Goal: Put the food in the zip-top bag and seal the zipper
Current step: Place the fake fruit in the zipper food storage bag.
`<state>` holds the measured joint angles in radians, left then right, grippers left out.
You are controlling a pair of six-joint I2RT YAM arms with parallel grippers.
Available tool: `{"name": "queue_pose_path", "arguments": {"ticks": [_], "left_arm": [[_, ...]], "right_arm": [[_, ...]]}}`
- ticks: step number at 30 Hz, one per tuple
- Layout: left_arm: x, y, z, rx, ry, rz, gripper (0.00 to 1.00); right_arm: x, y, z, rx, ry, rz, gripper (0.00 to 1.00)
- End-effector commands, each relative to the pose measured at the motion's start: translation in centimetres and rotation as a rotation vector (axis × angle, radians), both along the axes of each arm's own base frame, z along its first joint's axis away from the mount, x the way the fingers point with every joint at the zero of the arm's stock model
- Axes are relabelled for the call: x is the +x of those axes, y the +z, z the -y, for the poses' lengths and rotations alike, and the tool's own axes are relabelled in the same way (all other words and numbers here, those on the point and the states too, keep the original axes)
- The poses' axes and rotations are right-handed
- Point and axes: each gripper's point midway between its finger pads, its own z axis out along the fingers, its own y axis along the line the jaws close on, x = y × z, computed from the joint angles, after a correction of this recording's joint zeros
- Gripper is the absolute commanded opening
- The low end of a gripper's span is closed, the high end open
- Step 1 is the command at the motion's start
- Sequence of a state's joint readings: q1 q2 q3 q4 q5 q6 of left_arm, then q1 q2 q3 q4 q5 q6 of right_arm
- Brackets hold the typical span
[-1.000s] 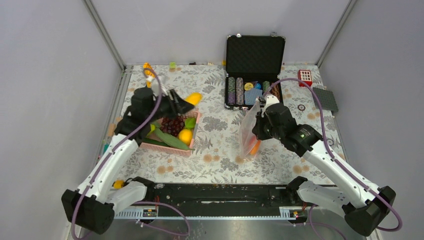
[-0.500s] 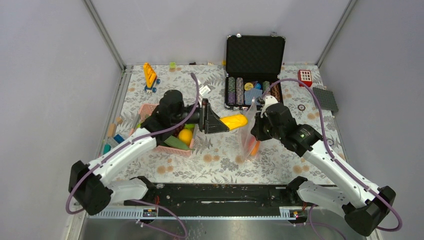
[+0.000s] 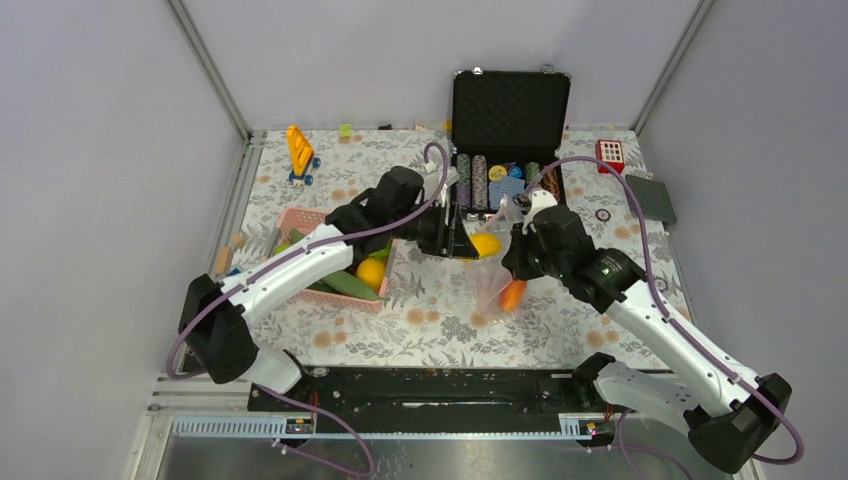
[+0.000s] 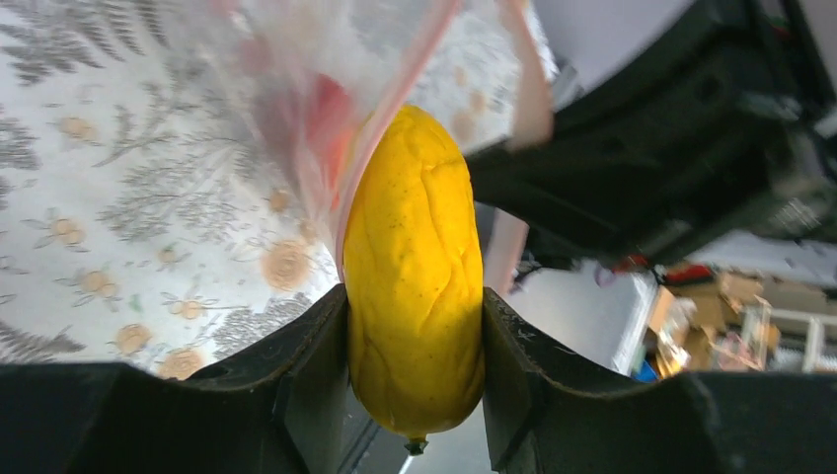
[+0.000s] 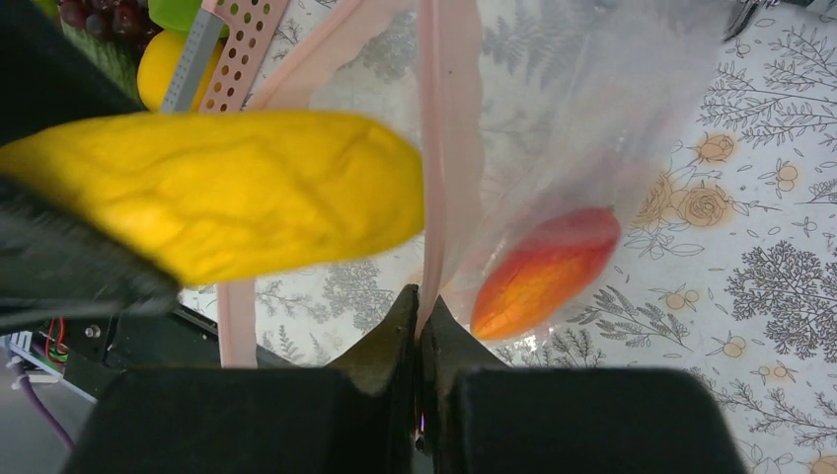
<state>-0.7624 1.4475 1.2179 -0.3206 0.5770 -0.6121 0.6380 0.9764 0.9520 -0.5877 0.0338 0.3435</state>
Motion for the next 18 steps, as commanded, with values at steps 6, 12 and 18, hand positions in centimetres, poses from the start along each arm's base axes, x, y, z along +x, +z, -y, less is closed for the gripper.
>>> {"name": "queue_pose_path", "arguments": {"ticks": [6,12,18], "left_arm": [[4.7,-2.2,-0.7,0.245,0.297,-0.009,0.00],[2.8,-0.4,2.6,0.122,0.134,-0.016,0.14],[0.8,1.0,3.2,0.026,0.017,0.005,0.79]], "right_arm": [[-0.5,2.2,-1.7,0.099,0.094,0.067,0.00],[-0.6,2.6,-2.3,0.132,0.118,0.085,0.00],[-0.3,2.6,-1.8,0.122,0.085,0.094,0.00]]}}
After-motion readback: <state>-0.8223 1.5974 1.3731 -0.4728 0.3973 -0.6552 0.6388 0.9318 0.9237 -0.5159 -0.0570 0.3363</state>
